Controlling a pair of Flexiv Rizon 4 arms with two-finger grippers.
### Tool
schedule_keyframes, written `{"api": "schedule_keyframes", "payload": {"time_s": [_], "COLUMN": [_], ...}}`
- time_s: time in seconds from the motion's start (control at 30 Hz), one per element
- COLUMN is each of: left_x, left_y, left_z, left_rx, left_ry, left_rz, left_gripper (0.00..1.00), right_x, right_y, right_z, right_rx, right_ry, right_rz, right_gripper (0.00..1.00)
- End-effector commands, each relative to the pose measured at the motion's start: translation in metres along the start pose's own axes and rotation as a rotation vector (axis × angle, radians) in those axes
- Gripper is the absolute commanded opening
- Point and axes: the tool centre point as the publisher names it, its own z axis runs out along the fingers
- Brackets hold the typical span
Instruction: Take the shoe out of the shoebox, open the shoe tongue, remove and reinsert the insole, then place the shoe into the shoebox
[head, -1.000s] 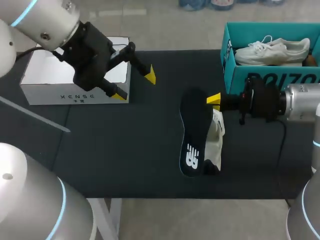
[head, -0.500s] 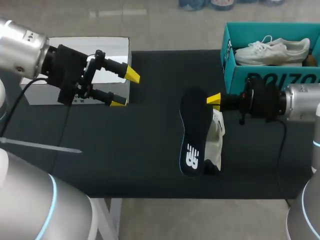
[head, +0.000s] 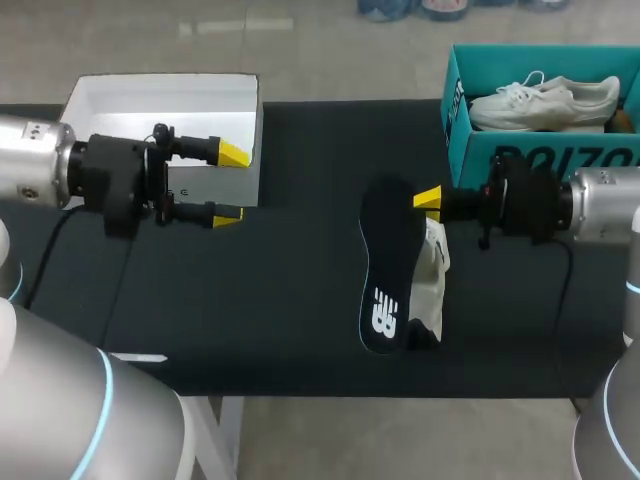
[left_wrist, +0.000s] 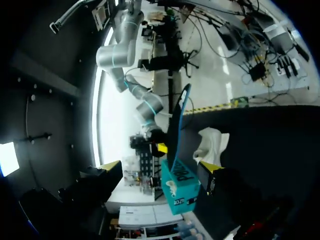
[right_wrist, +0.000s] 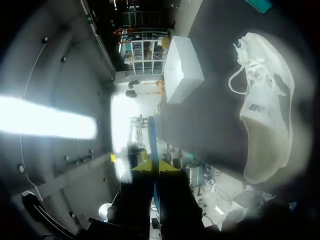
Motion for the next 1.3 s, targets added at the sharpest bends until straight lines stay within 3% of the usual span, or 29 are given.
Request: {"api": "schedule_keyframes", "payload": {"time_s": [0.03,0.27,0.57,0.77,0.97,1.3], "left_x": [0.004,-0.003,0.002,0.010,0.018,0.024], "left_y": [-0.024,-0.029,-0.055,-0.061,-0.052,-0.044], "left_z": [0.017,0.066,0.124,0.142,0.157,0.165], "left_rx": [-0.063,0.017,0.129,0.128,0.090,0.054], "left_ry": [-0.104,-0.181,-0.171,-0.185,-0.168,-0.146], "left_rz": [0.031,0.123,0.214,0.208,0.226,0.239], "left_gripper": [1.00,1.00,1.00,1.00,1.00,1.00], "right_x": [-0.001,-0.001,-0.001,-0.001,-0.001,-0.001], "right_y": [-0.001,-0.001,-0.001,-0.001,-0.001,-0.001], "right_z": [0.001,0.001,0.001,0.001,0.001,0.001], "right_rx": [-0.003,-0.003,-0.003,-0.003,-0.003,-0.003], "right_ry": [0.000,0.000,0.000,0.000,0.000,0.000], "right_rz": [0.000,0.000,0.000,0.000,0.000,0.000], "right_gripper": [0.00,0.00,0.00,0.00,0.00,0.00]}}
